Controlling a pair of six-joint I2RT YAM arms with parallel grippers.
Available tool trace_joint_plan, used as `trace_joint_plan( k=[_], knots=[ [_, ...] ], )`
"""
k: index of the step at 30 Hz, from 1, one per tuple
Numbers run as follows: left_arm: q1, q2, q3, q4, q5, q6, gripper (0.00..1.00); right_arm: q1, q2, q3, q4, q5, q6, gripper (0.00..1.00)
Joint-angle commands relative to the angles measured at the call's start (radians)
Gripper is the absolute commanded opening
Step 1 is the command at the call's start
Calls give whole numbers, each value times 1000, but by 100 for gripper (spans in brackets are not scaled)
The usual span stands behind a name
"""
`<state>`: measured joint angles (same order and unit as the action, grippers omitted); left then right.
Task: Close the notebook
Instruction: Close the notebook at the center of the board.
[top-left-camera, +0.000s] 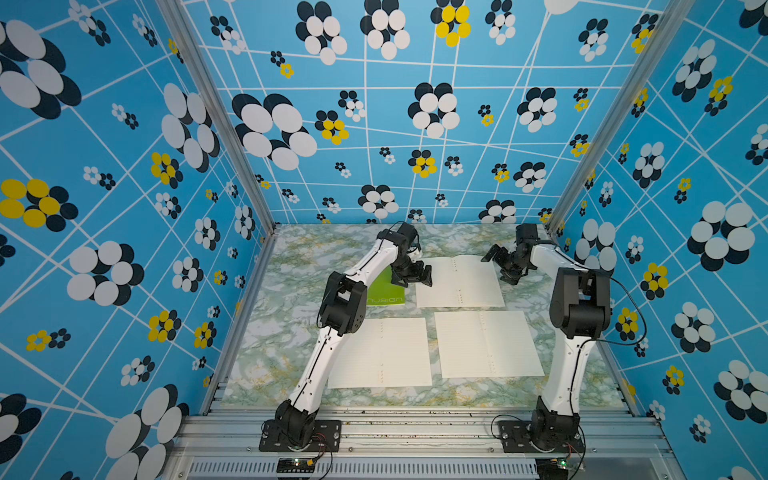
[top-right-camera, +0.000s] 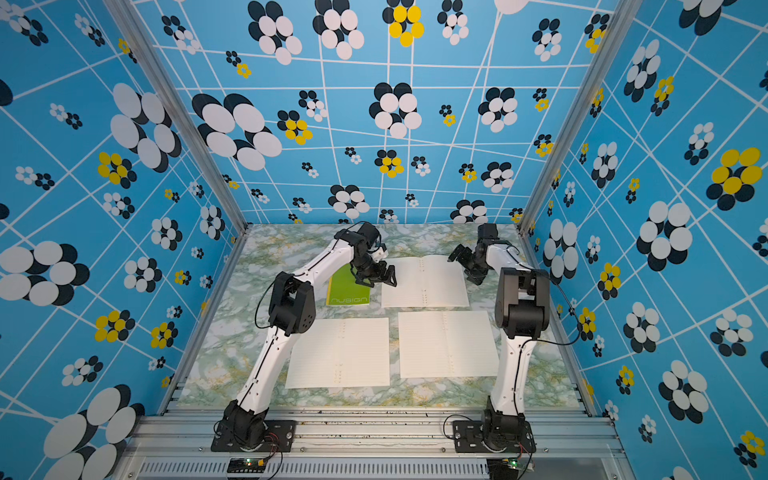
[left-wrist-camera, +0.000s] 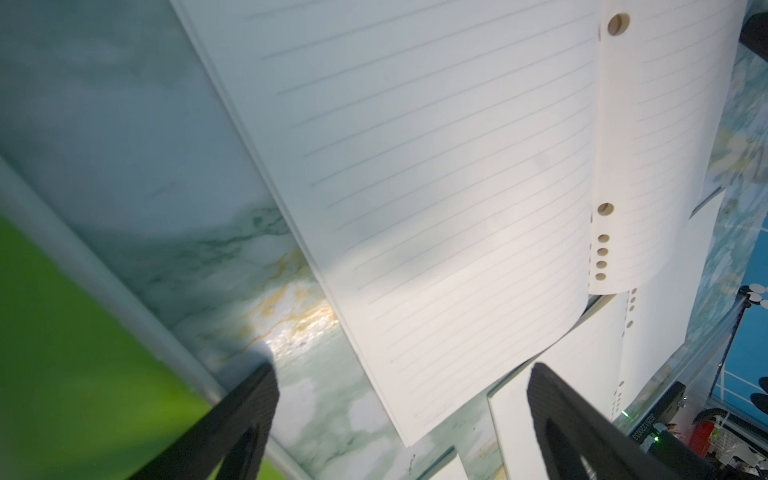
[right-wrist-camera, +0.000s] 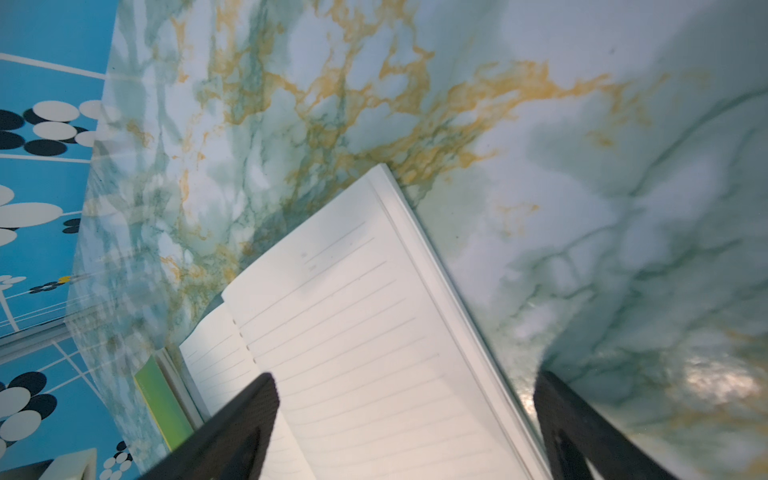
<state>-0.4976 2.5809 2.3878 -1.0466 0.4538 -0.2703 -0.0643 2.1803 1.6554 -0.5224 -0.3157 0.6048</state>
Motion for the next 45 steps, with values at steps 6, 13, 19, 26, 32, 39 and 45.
trace_joint_plan(
  k=[6, 13, 19, 26, 32, 39, 45],
  knots=[
    [-15, 56, 18, -23, -51, -40, 98, 19, 21, -34, -47, 27, -29, 99],
    [-31, 75, 18, 5, -67, -107, 99, 31, 17, -43, -52, 27, -38, 99],
    [-56, 91, 24, 19, -75, -144, 100, 39, 13, -47, -52, 24, -42, 99],
    [-75, 109, 37, 19, -101, -163, 100, 49, 12, -48, -57, 24, -48, 99],
    [-75, 111, 37, 29, -70, -169, 100, 53, 19, -48, -58, 22, -51, 99],
    [-85, 94, 37, 73, 37, -163, 100, 58, 29, -46, -58, 20, -50, 99],
    [-97, 70, 36, 122, 97, -160, 100, 57, 28, -45, -65, 20, -54, 99]
  ],
)
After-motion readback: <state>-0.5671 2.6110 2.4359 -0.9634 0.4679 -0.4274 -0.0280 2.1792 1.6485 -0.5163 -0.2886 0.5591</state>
